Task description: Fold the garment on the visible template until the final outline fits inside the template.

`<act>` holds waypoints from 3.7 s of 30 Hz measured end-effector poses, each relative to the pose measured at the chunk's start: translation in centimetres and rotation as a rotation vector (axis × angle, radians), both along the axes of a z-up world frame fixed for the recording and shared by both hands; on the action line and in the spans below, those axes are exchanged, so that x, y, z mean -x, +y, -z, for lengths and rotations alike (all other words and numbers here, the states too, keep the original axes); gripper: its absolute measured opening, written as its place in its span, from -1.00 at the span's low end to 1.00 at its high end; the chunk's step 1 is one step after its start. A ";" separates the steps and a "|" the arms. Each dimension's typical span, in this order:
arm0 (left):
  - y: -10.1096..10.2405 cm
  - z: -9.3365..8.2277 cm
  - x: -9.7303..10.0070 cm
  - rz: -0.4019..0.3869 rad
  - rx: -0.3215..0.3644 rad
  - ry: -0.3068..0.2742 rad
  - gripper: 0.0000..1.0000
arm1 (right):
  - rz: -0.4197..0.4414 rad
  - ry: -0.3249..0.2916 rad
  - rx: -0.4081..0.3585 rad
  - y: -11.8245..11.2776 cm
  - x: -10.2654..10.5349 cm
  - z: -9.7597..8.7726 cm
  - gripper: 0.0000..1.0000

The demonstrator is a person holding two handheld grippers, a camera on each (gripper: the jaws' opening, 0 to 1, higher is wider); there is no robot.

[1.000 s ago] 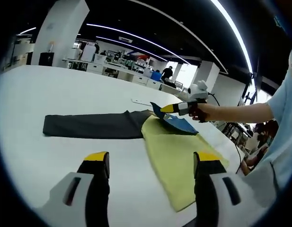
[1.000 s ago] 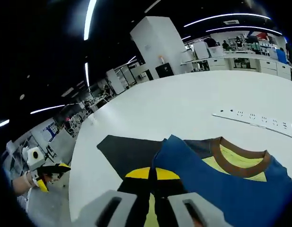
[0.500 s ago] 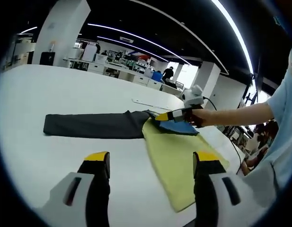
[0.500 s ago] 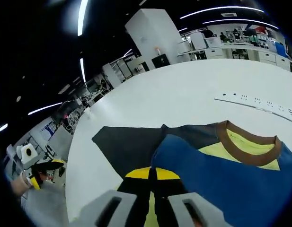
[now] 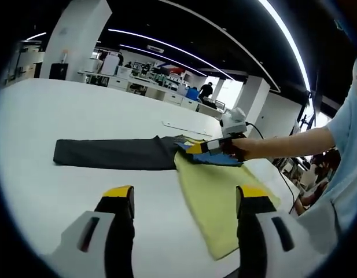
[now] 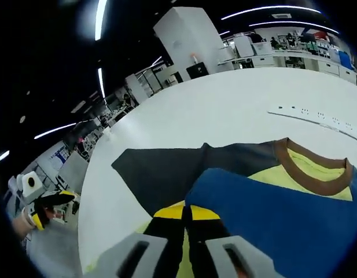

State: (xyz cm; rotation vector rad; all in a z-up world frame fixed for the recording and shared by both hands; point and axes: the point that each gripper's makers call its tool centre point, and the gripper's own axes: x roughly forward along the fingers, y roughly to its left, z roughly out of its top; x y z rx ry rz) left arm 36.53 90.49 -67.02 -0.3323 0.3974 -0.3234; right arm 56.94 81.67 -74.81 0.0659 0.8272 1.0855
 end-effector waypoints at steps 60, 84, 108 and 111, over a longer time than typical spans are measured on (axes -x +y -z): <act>2.9 -3.4 -5.9 0.117 -0.106 0.010 0.58 | 0.221 -0.353 -0.091 -20.5 2.0 -7.9 1.00; 17.0 4.6 -6.9 -0.336 -0.087 0.199 0.33 | 0.270 -0.315 -0.098 -21.4 2.9 -7.4 1.00; 20.4 7.5 -8.2 -0.482 -0.020 0.203 -0.35 | 0.342 -0.257 -0.099 -23.7 3.9 -5.1 1.00; 20.9 7.8 -8.5 -0.500 -0.003 0.221 -0.53 | 0.353 -0.251 -0.105 -23.9 4.2 -5.2 1.00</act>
